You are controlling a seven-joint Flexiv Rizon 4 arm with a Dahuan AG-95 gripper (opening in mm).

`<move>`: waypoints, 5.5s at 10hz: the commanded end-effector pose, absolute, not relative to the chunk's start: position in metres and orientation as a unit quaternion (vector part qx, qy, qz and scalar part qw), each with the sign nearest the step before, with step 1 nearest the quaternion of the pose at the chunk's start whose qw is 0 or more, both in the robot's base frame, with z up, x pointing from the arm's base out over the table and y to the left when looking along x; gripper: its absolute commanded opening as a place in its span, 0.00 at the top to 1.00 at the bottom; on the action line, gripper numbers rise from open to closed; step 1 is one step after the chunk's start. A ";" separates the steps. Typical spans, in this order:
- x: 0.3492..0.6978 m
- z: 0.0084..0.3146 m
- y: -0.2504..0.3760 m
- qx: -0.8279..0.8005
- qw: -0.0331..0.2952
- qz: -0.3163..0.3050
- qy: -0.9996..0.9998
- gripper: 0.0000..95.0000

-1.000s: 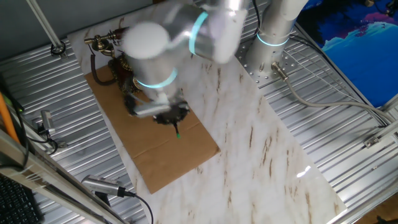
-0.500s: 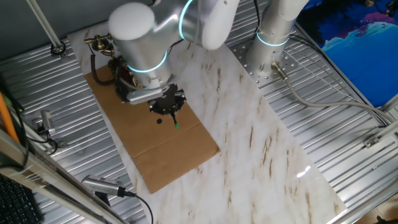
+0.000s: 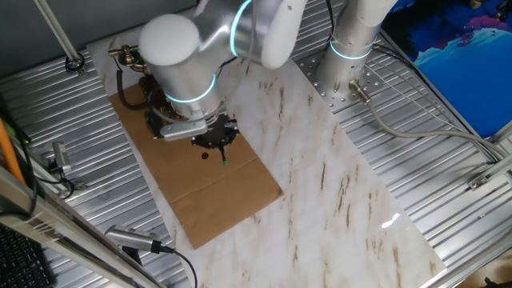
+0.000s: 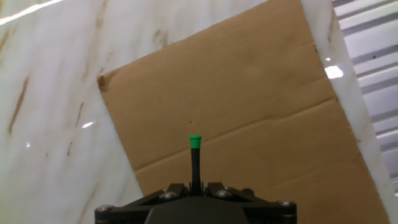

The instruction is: Dial a number on an old rotary phone

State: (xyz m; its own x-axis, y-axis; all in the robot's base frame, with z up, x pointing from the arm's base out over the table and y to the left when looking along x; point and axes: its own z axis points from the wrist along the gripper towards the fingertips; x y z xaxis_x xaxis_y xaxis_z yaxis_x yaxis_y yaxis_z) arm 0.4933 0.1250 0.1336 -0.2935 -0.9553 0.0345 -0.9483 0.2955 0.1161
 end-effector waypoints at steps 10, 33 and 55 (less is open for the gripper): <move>0.537 0.091 0.026 0.670 -0.011 -0.034 -0.741 1.00; 0.534 0.127 -0.026 0.635 -0.069 -0.017 -0.769 1.00; 0.499 0.113 -0.046 0.618 -0.113 -0.020 -0.778 1.00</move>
State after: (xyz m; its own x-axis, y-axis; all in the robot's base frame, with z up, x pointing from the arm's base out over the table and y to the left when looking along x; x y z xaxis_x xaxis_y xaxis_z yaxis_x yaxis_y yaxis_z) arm 0.4986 -0.0452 0.1127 -0.2092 -0.9573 -0.1995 -0.9662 0.2338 -0.1089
